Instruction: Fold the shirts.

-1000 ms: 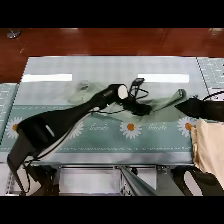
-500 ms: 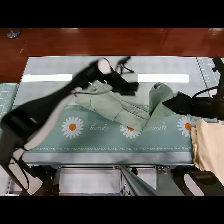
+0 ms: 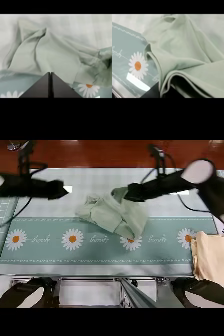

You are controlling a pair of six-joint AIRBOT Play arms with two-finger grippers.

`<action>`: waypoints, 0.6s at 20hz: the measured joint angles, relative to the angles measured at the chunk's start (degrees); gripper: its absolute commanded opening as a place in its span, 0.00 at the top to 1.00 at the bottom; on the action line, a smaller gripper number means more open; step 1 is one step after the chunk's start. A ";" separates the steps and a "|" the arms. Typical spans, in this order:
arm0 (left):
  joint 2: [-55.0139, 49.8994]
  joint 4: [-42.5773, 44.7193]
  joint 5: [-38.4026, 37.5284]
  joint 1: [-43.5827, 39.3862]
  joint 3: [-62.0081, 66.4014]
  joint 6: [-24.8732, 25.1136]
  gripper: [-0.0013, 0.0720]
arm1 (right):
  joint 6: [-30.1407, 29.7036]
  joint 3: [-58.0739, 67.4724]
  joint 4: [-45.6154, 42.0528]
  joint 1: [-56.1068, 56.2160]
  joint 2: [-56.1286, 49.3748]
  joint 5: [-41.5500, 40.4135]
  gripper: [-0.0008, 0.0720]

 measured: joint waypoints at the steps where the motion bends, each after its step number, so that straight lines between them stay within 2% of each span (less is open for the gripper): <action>1: 5.18 0.22 1.05 0.79 -5.73 0.04 0.95 | 0.00 4.28 0.02 1.92 -5.25 -0.39 0.96; 4: 18.01 0.57 3.15 2.10 -21.33 -2.16 0.95 | 1.07 17.86 0.09 6.64 -20.33 -0.79 0.96; 5: 20.87 0.76 3.89 2.34 -25.22 -3.28 0.95 | 1.75 22.67 0.55 8.04 -25.40 -0.76 0.84; 7: 24.11 0.83 5.05 2.60 -30.56 -4.68 0.95 | 3.30 30.88 2.43 10.16 -34.05 -0.81 0.14; 9: 25.51 0.83 6.82 2.75 -33.42 -5.40 0.95 | 4.02 35.82 5.42 11.02 -40.00 -0.48 0.13; 12: 26.29 0.85 9.55 2.86 -35.34 -6.54 0.95 | 3.78 39.19 9.01 8.66 -42.45 3.61 0.13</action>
